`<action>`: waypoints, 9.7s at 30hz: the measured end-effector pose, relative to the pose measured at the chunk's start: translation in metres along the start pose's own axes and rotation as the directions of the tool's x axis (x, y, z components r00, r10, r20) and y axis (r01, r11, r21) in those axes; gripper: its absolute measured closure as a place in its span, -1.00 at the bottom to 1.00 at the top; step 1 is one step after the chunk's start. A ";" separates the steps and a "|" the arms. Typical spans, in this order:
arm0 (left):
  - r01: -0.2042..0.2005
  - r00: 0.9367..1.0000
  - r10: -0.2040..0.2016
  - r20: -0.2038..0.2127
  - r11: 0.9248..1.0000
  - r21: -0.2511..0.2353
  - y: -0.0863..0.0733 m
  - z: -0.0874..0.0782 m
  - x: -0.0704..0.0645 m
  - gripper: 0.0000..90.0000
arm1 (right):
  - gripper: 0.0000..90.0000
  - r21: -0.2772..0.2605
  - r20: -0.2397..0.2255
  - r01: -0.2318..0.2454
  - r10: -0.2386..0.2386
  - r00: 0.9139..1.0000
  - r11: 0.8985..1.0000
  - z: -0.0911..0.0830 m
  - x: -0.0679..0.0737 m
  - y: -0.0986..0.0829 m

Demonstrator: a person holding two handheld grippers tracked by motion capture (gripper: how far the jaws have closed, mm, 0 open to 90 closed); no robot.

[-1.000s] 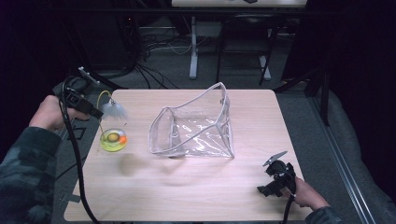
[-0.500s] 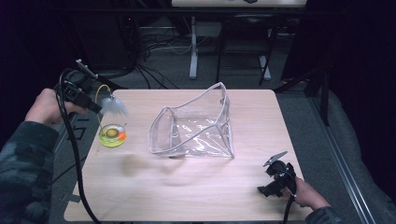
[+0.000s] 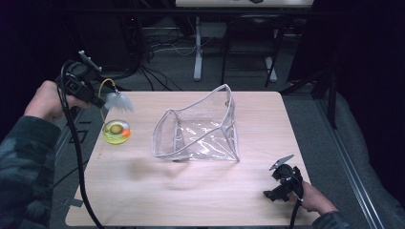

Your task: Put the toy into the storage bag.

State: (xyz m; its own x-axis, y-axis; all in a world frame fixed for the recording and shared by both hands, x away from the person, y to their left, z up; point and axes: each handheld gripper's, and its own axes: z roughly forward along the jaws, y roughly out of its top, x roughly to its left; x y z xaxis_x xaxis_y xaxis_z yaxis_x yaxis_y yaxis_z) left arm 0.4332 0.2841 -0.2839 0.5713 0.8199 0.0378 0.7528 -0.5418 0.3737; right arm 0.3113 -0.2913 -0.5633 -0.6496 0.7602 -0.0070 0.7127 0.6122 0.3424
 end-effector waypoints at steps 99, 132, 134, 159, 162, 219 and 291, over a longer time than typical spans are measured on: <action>-0.257 0.966 0.257 -0.037 0.966 0.002 0.105 -0.062 -0.077 0.95 | -1.00 -0.007 -0.008 0.006 -0.006 1.000 1.000 0.001 0.000 0.000; -0.376 0.926 0.376 0.024 0.926 0.025 0.138 -0.038 -0.127 0.95 | -1.00 -0.009 -0.009 0.006 -0.006 1.000 1.000 0.001 0.000 0.000; -0.388 0.922 0.387 0.027 0.921 0.030 0.140 -0.035 -0.130 0.95 | -1.00 -0.009 -0.009 0.007 -0.007 1.000 1.000 0.001 0.000 0.000; -0.418 0.905 0.409 0.117 0.906 0.066 0.149 0.019 -0.148 0.95 | -1.00 -0.009 -0.012 0.009 -0.009 1.000 1.000 0.001 0.000 -0.001; -0.415 0.906 0.405 0.125 0.907 0.066 0.150 0.025 -0.149 0.95 | -1.00 -0.005 -0.005 0.014 -0.014 1.000 1.000 0.000 0.000 -0.001; -0.379 0.915 0.353 0.194 0.918 0.119 0.135 0.133 -0.161 0.95 | -1.00 0.001 -0.003 0.017 -0.017 1.000 1.000 0.000 0.000 -0.002; 0.111 0.992 -0.113 0.050 0.993 0.040 0.004 0.104 -0.013 -1.00 | -1.00 0.007 0.000 0.019 -0.019 1.000 1.000 -0.001 0.001 -0.001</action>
State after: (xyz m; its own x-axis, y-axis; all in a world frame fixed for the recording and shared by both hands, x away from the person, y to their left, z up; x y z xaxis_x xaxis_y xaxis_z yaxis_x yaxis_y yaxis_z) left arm 0.4627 0.2517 -0.3788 0.4984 0.8654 -0.0513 0.8240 -0.4545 0.3383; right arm 0.3097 -0.2917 -0.5633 -0.6634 0.7481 -0.0135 0.7017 0.6283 0.3359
